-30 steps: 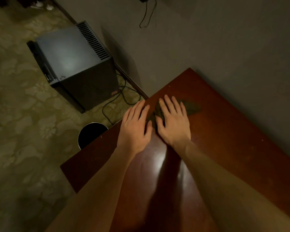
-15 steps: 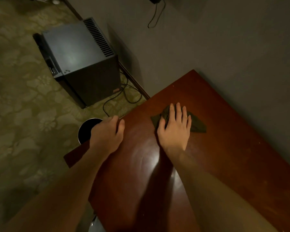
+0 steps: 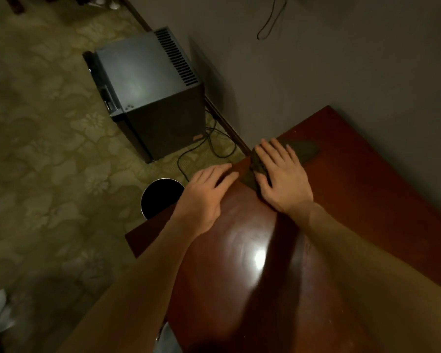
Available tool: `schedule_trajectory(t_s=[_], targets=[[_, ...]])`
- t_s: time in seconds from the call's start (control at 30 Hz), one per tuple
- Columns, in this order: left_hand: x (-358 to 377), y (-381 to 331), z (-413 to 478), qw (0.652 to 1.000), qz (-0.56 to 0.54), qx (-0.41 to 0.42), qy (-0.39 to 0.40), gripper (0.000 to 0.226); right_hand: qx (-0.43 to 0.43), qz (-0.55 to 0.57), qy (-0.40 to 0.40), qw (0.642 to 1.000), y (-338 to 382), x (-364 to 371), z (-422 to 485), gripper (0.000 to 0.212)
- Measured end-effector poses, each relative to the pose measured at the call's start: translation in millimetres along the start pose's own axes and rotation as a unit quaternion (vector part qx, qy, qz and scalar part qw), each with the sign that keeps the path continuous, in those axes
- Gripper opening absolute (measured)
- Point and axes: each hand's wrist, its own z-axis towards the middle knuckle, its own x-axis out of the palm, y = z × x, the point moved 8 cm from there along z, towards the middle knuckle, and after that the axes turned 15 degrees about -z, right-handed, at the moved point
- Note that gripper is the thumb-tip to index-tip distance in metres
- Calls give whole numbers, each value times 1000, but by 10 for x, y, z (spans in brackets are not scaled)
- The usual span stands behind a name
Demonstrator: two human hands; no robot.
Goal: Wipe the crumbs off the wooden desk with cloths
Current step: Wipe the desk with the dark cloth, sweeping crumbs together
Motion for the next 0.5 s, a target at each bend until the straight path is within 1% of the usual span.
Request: schedule_trajectory(t_s=[0.1, 0.17, 0.23, 0.3, 0.37, 0.43, 0.5], targets=[[65, -62, -14, 999, 1, 3, 38, 75, 23, -1, 11, 1000, 295, -46, -295, 69], [122, -139, -21, 998, 1, 9, 55, 71, 53, 13, 15, 998, 505, -75, -537, 68], [180, -239, -31, 998, -6, -3, 63, 66, 86, 30, 16, 996, 685, -88, -773, 67], [176, -298, -77, 998, -5, -36, 57, 51, 118, 34, 17, 992, 804, -78, -964, 65], [82, -220, -191, 994, 30, -90, 45, 42, 132, 31, 21, 990, 860, -56, -1071, 65], [-67, 6, -362, 987, 50, -146, 38, 43, 140, 34, 20, 989, 846, -45, -1082, 64], [-199, 340, -595, 977, 30, -210, 32, 47, 154, 35, 18, 987, 807, -44, -1031, 63]])
